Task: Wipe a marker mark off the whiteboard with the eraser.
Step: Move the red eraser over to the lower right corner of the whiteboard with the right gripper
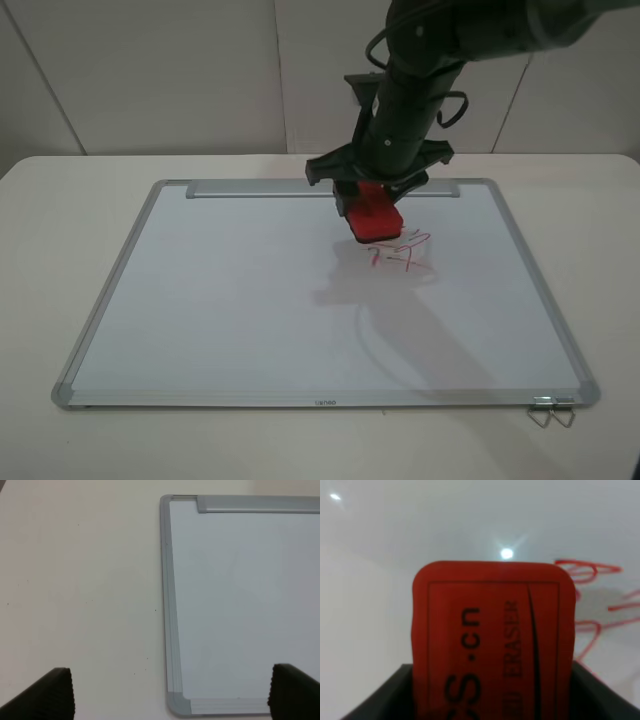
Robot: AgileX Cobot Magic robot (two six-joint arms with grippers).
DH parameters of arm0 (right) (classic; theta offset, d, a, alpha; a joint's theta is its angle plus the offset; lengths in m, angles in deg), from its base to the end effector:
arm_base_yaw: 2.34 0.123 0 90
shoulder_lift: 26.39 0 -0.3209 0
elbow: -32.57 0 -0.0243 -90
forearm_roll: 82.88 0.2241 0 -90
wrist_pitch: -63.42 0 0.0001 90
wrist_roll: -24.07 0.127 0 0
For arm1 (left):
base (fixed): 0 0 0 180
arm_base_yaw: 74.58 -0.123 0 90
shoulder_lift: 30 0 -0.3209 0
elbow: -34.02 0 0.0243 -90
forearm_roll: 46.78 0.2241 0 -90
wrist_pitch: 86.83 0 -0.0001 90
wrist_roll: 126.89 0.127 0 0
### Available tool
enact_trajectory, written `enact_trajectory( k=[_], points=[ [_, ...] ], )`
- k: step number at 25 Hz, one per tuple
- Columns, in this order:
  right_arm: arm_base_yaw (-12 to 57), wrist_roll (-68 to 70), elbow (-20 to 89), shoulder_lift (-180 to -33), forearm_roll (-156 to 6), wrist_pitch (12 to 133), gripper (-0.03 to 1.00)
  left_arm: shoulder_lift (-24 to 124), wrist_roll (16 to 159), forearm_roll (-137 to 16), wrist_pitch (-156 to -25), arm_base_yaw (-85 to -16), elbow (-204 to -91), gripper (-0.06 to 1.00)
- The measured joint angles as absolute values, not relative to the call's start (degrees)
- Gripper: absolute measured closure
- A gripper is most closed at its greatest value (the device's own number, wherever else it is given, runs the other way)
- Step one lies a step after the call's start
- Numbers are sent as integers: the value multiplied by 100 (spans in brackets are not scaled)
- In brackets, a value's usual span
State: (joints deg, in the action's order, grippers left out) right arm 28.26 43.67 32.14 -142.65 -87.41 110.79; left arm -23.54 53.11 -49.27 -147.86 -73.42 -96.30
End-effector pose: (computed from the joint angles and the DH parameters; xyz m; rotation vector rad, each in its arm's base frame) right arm 0.3378 0.1912 0.2100 -0.3388 2.8408 0.0848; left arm -0.0335 -0.0042 0.2461 0.0229 2.0447 -0.0647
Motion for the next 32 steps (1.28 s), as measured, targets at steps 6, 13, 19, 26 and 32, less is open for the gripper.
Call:
enact_trajectory(
  k=[6, 13, 19, 26, 32],
  points=[
    [2540, 4718, 1568, -13206, -8747, 10619, 46, -2354, 5311, -4927, -14786, -7342, -9630, 17],
    [2392, 5004, 406, -12262, -8839, 10414, 46, -2354, 5311, -4927, -14786, -7342, -9630, 17],
    [2094, 5327, -311, -11958, -9091, 9812, 46, -2354, 5311, -4927, -14786, -7342, -9630, 17],
    [1957, 5424, -1106, -11984, -9494, 8562, 46, -2354, 5311, -4927, -14786, -7342, -9630, 17],
    [1939, 5442, -1168, -12519, -9646, 8172, 46, -2354, 5311, -4927, -14786, -7342, -9630, 17]
  ],
)
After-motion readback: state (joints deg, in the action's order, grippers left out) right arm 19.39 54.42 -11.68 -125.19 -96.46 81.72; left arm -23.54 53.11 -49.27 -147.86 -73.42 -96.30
